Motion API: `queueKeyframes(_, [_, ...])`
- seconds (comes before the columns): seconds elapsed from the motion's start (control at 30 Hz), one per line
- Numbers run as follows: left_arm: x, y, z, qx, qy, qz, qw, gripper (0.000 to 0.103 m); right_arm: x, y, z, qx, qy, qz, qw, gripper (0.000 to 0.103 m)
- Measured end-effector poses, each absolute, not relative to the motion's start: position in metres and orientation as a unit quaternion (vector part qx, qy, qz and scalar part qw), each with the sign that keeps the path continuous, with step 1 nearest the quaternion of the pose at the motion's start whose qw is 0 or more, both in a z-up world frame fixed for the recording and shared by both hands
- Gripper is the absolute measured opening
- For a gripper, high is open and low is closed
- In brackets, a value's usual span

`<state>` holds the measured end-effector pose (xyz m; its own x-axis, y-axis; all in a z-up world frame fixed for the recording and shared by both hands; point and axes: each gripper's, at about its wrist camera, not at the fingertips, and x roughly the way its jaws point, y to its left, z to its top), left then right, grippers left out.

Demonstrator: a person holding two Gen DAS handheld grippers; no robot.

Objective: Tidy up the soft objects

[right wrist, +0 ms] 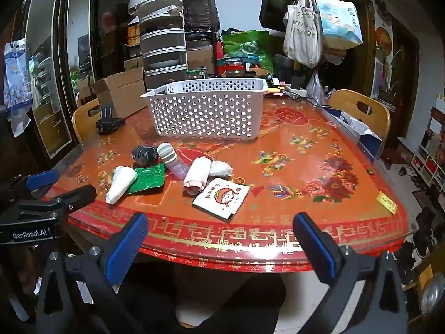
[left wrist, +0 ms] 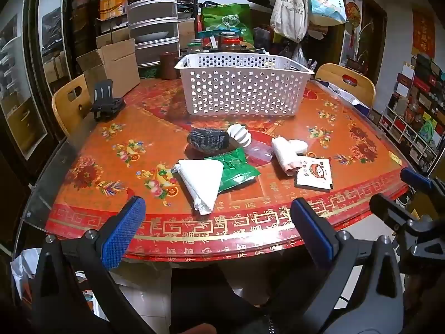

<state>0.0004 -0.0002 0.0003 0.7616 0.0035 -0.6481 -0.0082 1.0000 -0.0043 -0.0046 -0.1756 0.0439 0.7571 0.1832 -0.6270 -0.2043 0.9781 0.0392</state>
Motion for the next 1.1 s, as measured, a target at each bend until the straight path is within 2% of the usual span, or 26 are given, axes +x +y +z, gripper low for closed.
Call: queueKeyframes(1.1, [-0.002, 0.0, 0.011, -0.008, 0.335, 0.002, 0.942, 0.103, -0.001, -0.177, 0.043, -0.003, 0.338, 0.105, 0.935, 0.103])
